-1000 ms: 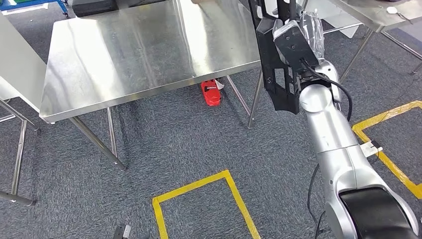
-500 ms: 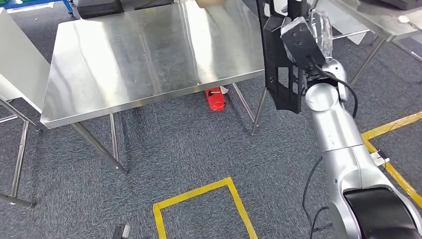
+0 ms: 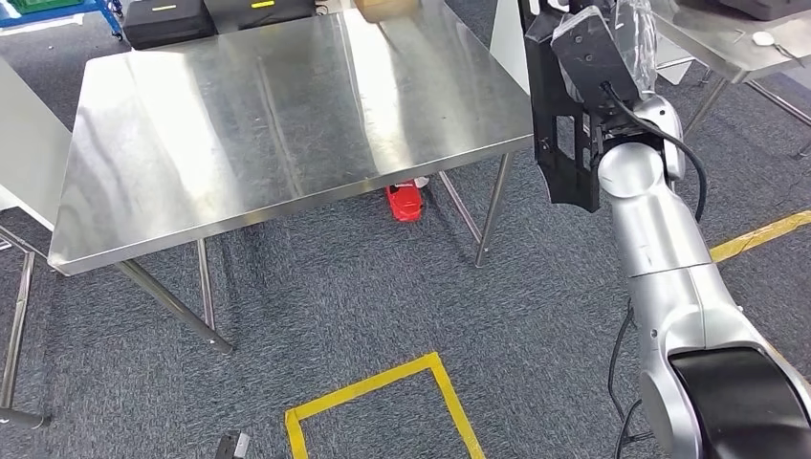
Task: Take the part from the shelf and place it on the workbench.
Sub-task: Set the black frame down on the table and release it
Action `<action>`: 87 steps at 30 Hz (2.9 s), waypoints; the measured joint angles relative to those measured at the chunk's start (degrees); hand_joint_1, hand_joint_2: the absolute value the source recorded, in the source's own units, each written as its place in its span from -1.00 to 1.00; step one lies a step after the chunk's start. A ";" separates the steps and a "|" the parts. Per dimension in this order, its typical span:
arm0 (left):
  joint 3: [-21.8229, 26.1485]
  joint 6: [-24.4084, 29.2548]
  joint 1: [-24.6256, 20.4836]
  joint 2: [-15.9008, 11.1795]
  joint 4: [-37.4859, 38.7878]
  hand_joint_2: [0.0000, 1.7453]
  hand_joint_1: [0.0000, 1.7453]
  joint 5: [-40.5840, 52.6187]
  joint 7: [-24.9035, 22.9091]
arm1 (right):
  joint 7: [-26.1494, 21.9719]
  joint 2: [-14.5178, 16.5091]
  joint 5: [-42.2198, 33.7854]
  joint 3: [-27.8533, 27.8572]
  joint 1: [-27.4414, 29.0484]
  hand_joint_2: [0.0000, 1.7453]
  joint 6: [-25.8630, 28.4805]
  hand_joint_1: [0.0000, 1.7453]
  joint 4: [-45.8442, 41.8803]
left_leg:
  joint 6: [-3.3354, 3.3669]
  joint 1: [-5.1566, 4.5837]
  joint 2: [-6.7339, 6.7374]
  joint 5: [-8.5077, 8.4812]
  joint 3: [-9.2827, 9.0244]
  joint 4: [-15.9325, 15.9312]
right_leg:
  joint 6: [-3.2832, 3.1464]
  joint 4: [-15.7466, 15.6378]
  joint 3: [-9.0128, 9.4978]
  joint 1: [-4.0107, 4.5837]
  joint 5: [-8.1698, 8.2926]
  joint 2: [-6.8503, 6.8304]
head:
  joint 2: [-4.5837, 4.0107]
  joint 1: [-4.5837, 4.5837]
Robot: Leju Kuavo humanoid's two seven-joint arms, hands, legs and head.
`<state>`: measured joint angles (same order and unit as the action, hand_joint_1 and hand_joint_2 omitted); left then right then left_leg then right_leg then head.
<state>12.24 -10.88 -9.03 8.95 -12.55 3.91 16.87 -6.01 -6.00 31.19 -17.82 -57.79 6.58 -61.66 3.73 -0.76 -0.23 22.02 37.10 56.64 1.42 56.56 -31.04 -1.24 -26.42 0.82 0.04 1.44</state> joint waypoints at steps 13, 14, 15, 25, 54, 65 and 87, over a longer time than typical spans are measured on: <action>0.14 -0.76 0.39 0.13 0.02 1.00 -1.00 -0.28 0.13 | 5.49 -2.90 10.22 -1.43 -9.44 1.00 -8.49 1.00 8.84 | -0.52 0.24 -0.70 3.07 -4.62 -0.60 | 2.72 3.07 -6.74 -0.30 2.51 -0.76 | 0.00 -0.52; 0.18 -0.86 0.39 0.07 0.02 1.00 -1.00 -0.28 0.14 | 5.65 -3.16 10.77 -1.76 -10.62 1.00 -8.78 1.00 10.14 | -0.88 0.14 -0.77 3.56 -4.53 -0.18 | 2.24 1.25 -6.01 -0.25 3.36 -0.86 | 0.00 -0.53; 0.21 -0.95 0.43 0.01 0.02 1.00 -1.00 -0.28 0.15 | 5.80 -3.38 11.16 -2.05 -11.55 1.00 -8.92 1.00 11.28 | -1.19 0.05 -0.83 3.96 -4.46 0.16 | 1.41 0.82 -5.75 -0.09 3.33 -0.94 | 0.00 -0.49; 0.33 -1.06 0.46 -0.37 0.02 1.00 -1.00 -0.21 0.22 | 6.10 -3.21 13.03 -4.76 -15.00 1.00 -8.34 1.00 16.66 | -3.28 0.94 0.13 7.09 7.78 15.42 | -1.04 0.93 -2.59 -0.10 1.25 -0.10 | 0.00 0.10; 0.50 -1.22 0.39 -0.63 0.00 1.00 -1.00 -0.17 0.18 | 5.31 -2.16 13.55 -7.72 -15.66 1.00 -7.01 1.00 19.78 | -3.59 1.21 0.07 9.04 6.52 16.81 | -1.15 1.86 -3.79 -0.72 1.27 -0.31 | 0.00 -0.05; 0.51 -1.51 0.22 -0.78 -0.02 1.00 -1.00 -0.17 0.10 | 5.40 -2.18 13.72 -8.15 -15.69 1.00 -6.39 1.00 19.93 | 0.45 0.16 0.14 -0.28 -1.18 -1.19 | 0.77 2.98 -1.18 0.13 -1.28 -0.17 | 0.00 -0.09; 0.67 -0.87 0.18 -0.69 -0.02 1.00 -1.00 -0.49 -0.55 | 5.32 -2.34 13.53 -8.21 -13.85 1.00 -5.79 1.00 21.97 | -3.44 1.37 0.09 6.39 6.25 13.22 | -1.02 0.92 -4.09 -0.44 2.41 -0.27 | 0.00 0.22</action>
<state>12.91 -11.76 -8.86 8.26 -12.57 3.43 16.32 -0.69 -8.34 44.72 -26.03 -71.65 0.79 -39.69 0.29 0.60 -0.14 28.41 43.35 69.86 0.39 57.48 -35.14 -1.68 -24.01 0.55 0.04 1.67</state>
